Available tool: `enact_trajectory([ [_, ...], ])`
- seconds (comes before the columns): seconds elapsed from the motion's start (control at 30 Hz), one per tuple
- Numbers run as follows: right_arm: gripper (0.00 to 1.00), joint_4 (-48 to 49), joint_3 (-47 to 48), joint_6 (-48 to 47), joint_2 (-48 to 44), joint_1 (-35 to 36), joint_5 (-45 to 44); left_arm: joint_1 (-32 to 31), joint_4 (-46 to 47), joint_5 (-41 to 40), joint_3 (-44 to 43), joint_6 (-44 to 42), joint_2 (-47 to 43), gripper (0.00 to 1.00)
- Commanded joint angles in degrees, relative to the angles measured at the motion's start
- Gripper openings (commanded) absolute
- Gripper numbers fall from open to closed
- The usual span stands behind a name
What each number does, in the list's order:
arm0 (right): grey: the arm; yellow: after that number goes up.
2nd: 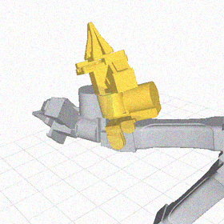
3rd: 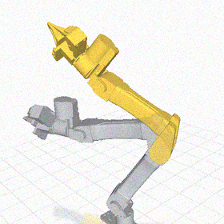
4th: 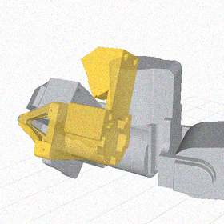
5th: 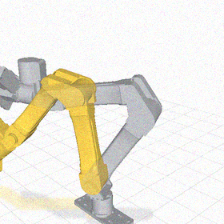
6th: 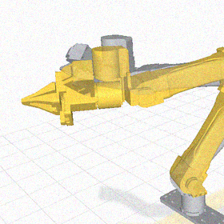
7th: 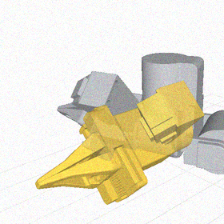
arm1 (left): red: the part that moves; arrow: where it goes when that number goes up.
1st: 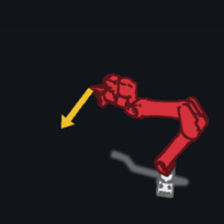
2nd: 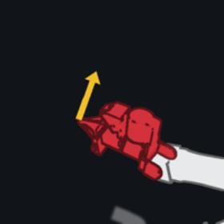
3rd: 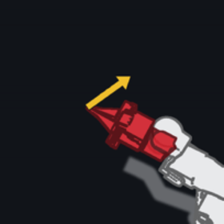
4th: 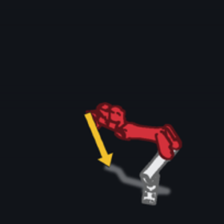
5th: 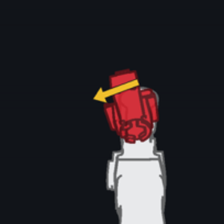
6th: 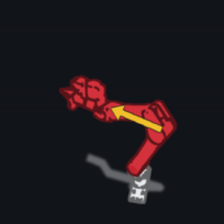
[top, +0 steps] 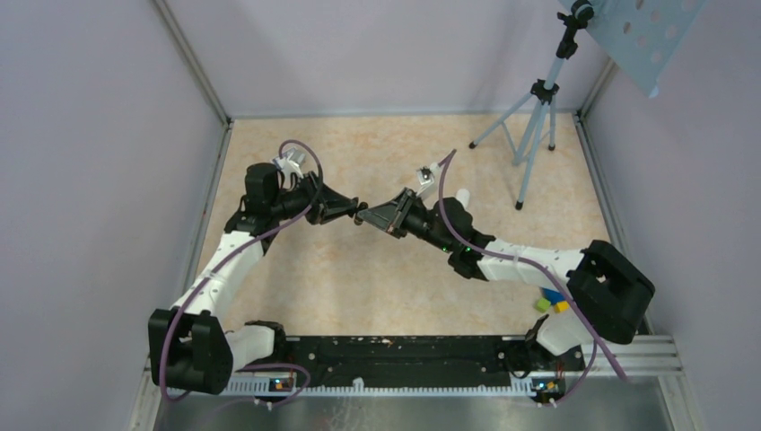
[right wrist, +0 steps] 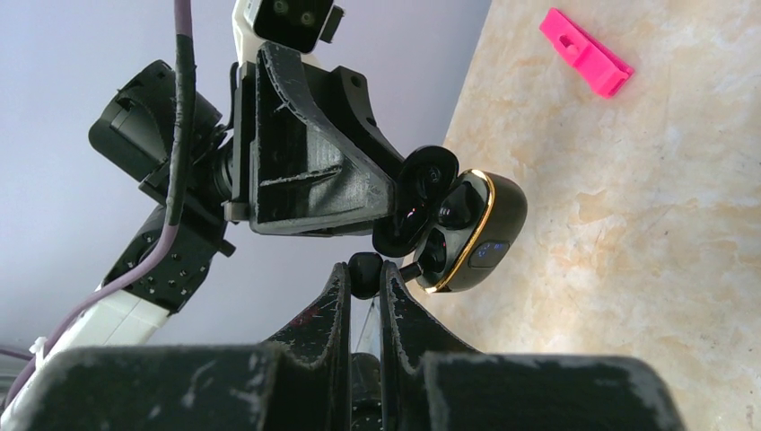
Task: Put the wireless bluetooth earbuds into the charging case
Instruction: Insert the left earbud into the left side groove of the charging case.
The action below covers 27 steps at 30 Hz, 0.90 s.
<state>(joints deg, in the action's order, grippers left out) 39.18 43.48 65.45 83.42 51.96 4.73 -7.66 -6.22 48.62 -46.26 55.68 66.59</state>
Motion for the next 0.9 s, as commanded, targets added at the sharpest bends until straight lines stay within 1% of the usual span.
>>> enact_trajectory([
  [0.0, 0.00, 2.96, -1.30, 1.33, 0.59, -0.29, -0.82, 0.10, 4.47, 2.17, -0.13, 1.36, -1.99, 0.00],
  [0.23, 0.00, 9.18, -4.06, 6.15, 2.31, -1.03, 0.67, 0.19, 5.77, 3.07, 0.44, 2.92, -1.76, 0.00],
  [0.3, 0.00, 10.28, -4.24, 7.03, 2.97, -1.00, 1.14, 0.26, 7.62, 3.31, 0.55, 3.34, -1.71, 0.00],
  [0.47, 0.00, 13.55, -4.68, 9.73, 4.23, -1.19, 2.31, 0.35, 8.48, 3.65, 1.11, 3.56, -1.98, 0.00],
  [0.67, 0.00, 12.05, -4.89, 10.35, 3.89, -1.17, 2.43, 0.67, 9.88, 4.19, 1.96, 3.98, -2.28, 0.00],
  [0.87, 0.00, 4.91, -3.07, 9.05, 3.14, -1.25, 1.12, 0.74, 10.61, 4.78, 1.71, 4.37, -2.49, 0.00],
])
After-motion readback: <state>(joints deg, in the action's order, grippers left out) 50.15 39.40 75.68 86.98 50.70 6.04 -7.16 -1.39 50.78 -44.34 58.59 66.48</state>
